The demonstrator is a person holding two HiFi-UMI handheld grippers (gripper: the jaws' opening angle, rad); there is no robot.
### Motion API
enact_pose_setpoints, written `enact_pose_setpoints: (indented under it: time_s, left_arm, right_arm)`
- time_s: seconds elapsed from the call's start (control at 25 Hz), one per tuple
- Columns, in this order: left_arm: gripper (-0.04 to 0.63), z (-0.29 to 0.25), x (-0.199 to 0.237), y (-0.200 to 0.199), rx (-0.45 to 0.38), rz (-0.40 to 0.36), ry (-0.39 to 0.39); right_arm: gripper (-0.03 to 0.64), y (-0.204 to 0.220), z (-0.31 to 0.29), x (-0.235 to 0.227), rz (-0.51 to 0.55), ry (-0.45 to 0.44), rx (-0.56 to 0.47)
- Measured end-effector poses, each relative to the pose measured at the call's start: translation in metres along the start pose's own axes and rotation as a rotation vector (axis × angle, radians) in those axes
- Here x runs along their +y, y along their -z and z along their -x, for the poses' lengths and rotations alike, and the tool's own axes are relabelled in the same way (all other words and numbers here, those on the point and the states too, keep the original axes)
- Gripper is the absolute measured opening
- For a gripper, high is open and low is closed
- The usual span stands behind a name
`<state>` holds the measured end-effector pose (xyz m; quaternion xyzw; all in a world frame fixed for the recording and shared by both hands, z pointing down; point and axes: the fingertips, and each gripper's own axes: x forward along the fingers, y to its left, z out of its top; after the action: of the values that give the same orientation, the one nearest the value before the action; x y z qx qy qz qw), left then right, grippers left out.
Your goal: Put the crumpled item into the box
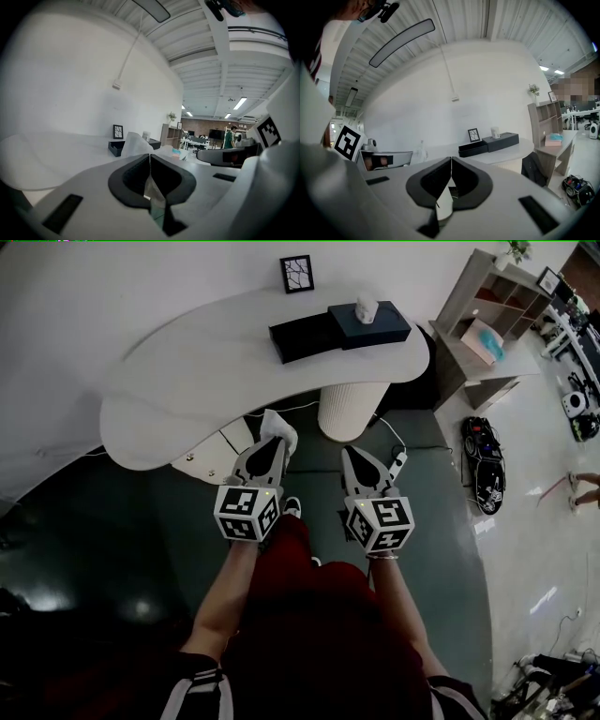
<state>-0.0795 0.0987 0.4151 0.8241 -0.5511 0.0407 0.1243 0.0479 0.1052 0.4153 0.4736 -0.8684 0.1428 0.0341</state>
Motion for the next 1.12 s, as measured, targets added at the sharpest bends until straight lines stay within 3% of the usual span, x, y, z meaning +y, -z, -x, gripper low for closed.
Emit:
enact_pose_setpoints:
  time_s: [0.64,1.12]
  left_arm:
    - [0.029,-0.105,0.068,-0.028,0.044,-0.016,0.071]
    - [0.029,-0.148,0.11,-0.04,0.049,-0.002,0.112]
  right_arm:
    - [0.015,-0.029,-0.125,-0.037,-0.024,0.047,0.022]
    - [0.015,-0.036,-0.183,-0.043,-0.026,0.089,0.042]
